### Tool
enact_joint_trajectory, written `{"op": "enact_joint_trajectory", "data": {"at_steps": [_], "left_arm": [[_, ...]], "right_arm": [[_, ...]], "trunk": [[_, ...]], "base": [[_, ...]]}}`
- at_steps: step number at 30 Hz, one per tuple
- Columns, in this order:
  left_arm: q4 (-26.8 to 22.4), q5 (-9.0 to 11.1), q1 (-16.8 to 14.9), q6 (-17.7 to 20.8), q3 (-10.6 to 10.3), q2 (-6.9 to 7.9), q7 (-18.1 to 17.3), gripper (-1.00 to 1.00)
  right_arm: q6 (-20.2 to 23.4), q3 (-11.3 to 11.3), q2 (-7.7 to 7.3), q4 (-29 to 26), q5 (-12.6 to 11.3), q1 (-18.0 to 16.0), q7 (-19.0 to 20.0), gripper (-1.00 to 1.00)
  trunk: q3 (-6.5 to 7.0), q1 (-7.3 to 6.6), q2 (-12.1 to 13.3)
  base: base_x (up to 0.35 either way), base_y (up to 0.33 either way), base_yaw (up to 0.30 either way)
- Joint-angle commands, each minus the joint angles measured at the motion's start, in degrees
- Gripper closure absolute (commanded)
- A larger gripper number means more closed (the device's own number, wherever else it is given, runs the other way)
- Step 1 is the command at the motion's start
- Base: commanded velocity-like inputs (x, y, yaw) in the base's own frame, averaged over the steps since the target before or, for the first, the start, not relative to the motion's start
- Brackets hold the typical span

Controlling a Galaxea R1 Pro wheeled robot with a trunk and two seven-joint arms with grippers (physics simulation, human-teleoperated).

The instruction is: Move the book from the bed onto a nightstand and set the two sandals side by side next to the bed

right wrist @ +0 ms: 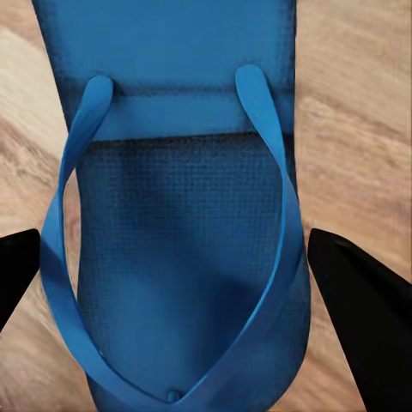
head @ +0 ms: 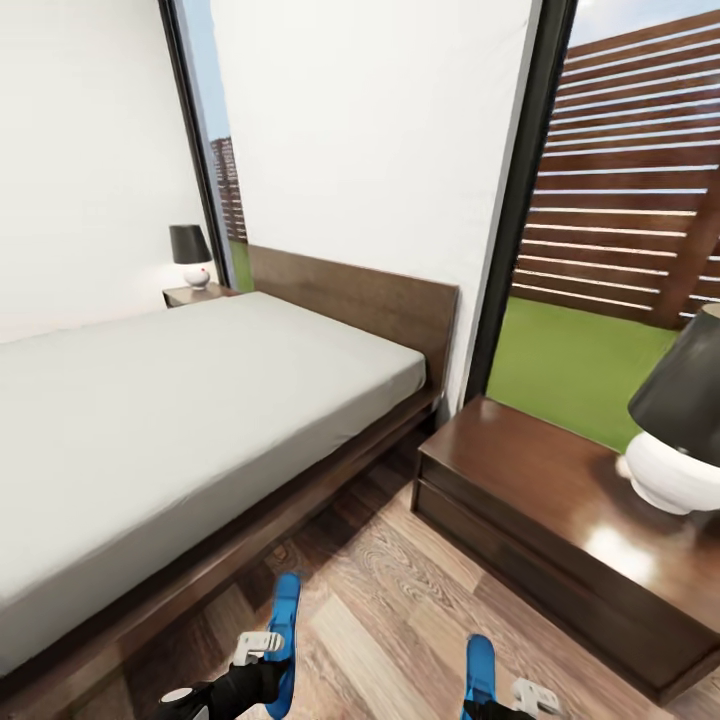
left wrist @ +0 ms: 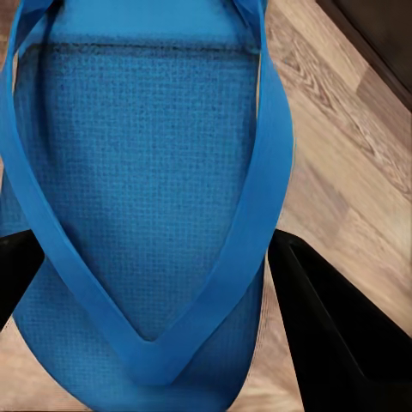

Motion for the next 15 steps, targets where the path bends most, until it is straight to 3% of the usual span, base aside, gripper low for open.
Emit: {"op": "enact_joint_trajectory", "data": {"at_steps": [1, 15], "left_arm": [[0.08, 0.36, -0.06, -0.3, -0.43, 0.02, -0.12, 1.0], [0.08, 0.36, -0.06, -0.3, -0.43, 0.02, -0.12, 1.0]], "right_arm": [[0.26, 0.47, -0.03, -0.06, -0.62, 0.0, 0.11, 1.0], [0.26, 0.43, -0.04, -0.11, -0.62, 0.0, 0.11, 1.0]], "trunk": [[-0.05, -0.01, -0.02], [-0.05, -0.01, -0.02]], "base": [[0.0, 0.0, 0.289], [0.0, 0.0, 0.289]]}}
